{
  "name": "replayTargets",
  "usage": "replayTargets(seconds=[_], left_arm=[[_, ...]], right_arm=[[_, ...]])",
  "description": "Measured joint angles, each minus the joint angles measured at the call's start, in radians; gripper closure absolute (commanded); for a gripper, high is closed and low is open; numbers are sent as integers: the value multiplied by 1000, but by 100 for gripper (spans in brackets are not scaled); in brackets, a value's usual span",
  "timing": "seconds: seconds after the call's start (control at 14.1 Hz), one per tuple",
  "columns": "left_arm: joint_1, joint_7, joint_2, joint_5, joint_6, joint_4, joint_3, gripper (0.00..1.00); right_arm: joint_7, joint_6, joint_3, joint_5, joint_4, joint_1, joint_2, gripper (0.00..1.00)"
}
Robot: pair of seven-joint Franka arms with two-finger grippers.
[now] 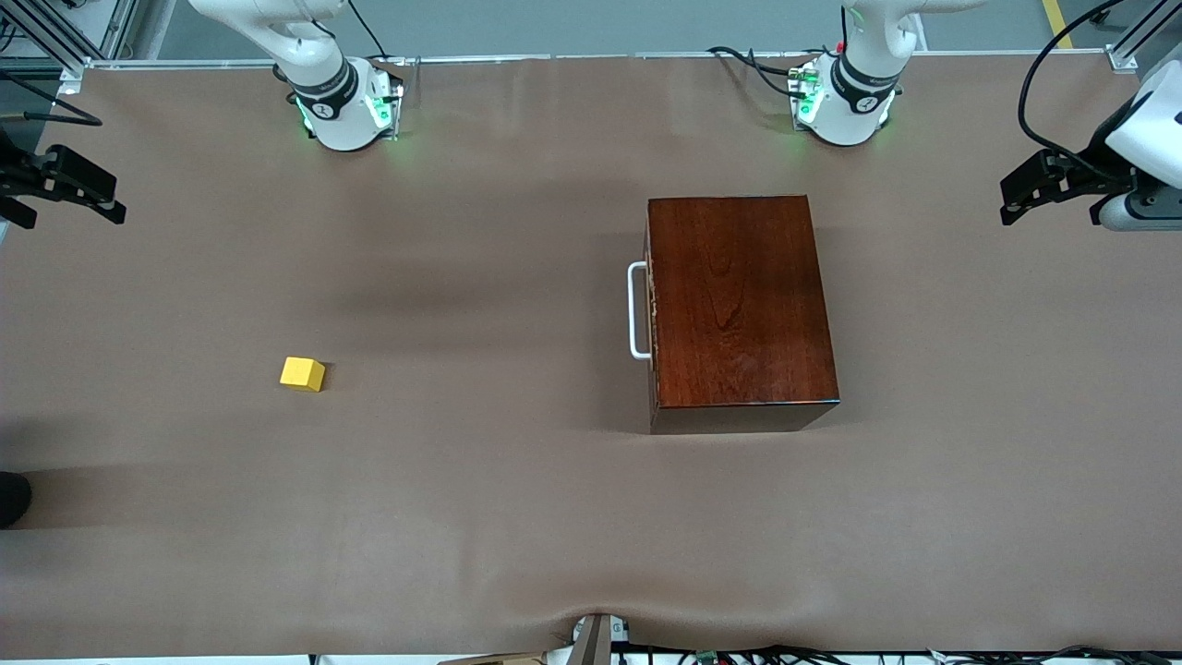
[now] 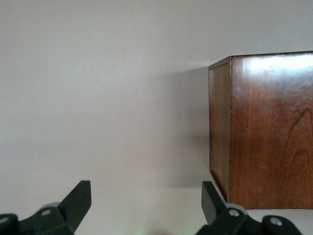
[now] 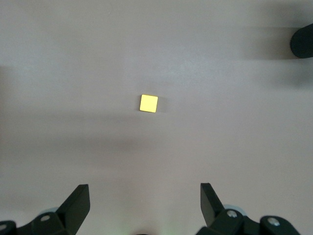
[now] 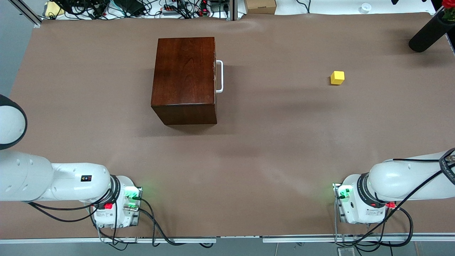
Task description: Open drawer, take yellow block, close drawer
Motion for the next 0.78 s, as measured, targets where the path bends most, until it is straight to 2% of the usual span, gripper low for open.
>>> replayTargets(seconds=[0.78], left_arm=[[1, 0, 0, 0, -9, 2, -1, 0]], right_arm=[[0, 0, -2, 0, 0, -1, 0, 0]])
